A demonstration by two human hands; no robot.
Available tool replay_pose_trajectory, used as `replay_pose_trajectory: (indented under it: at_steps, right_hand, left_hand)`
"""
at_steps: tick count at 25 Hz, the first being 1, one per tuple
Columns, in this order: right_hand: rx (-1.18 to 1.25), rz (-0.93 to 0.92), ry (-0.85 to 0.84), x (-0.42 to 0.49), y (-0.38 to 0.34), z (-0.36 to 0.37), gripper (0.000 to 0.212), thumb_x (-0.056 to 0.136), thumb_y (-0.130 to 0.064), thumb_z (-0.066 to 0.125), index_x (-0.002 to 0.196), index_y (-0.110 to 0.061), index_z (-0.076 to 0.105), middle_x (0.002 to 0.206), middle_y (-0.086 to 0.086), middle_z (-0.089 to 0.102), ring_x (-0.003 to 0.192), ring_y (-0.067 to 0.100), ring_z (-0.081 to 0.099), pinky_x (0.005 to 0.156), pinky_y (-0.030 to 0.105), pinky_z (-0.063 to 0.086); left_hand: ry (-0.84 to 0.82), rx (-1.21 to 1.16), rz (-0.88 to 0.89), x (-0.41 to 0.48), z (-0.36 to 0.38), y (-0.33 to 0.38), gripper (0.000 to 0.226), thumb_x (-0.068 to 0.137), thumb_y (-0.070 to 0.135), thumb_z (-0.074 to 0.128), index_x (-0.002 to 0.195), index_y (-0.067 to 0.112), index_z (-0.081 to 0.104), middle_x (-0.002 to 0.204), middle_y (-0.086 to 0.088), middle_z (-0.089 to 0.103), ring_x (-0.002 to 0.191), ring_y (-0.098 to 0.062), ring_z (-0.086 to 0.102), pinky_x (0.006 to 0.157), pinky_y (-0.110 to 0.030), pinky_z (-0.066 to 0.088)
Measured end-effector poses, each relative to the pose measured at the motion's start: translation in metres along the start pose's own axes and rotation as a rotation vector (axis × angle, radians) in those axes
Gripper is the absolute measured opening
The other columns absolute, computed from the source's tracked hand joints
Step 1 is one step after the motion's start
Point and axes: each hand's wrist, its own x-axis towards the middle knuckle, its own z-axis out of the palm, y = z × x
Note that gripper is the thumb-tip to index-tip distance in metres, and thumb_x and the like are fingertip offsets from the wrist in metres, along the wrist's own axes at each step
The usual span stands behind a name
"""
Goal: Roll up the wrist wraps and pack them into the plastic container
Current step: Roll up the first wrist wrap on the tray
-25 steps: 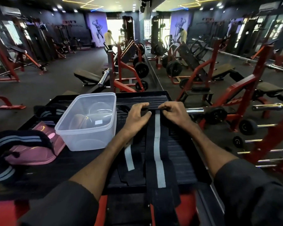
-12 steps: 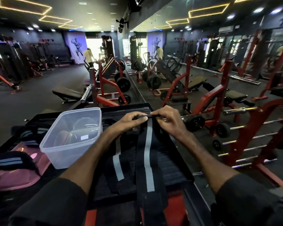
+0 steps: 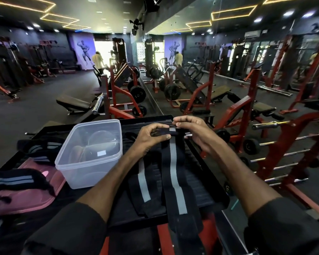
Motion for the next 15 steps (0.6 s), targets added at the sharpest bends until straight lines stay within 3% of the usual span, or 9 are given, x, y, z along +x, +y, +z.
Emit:
replay_pose_trajectory:
  at_steps: [3,6,11,15]
  right_hand:
    - [-0.075,0.062,-0.025,0.003,0.014,0.004,0.027,0.091,-0.026,0.072,0.117,-0.016,0.072,0.109,0.002,0.076,0.103,0.019,0.068,0.084,0.038,0.047]
    - [-0.123,0.035,-0.065,0.003,0.023,0.006,0.028,0.094,-0.032,0.070,0.116,-0.015,0.072,0.109,0.007,0.075,0.097,0.017,0.064,0.076,0.032,0.048]
    - [-0.154,-0.205,-0.047,0.003,0.030,0.010,0.023,0.098,-0.008,0.063,0.117,0.006,0.067,0.110,0.013,0.071,0.100,0.014,0.066,0.088,0.025,0.052]
    - [-0.228,-0.291,-0.054,0.002,0.037,0.006,0.023,0.095,-0.001,0.067,0.116,0.006,0.068,0.110,0.012,0.072,0.100,0.007,0.068,0.087,0.021,0.052]
  left_hand:
    - [0.044,0.007,0.050,-0.002,-0.001,-0.005,0.033,0.077,0.004,0.083,0.105,0.017,0.072,0.107,0.003,0.074,0.101,-0.008,0.071,0.094,-0.024,0.055]
    - [0.109,0.032,0.083,-0.003,-0.002,-0.011,0.033,0.075,0.002,0.084,0.104,0.015,0.073,0.104,0.004,0.074,0.098,-0.009,0.071,0.093,-0.026,0.055]
    - [0.084,0.120,0.062,-0.003,-0.003,-0.013,0.029,0.079,0.011,0.084,0.102,0.021,0.071,0.102,0.011,0.073,0.097,-0.002,0.070,0.090,-0.021,0.054]
    - [-0.092,0.131,-0.103,-0.004,-0.013,-0.013,0.025,0.088,0.020,0.077,0.110,0.022,0.067,0.103,-0.001,0.074,0.096,-0.011,0.072,0.079,-0.026,0.059]
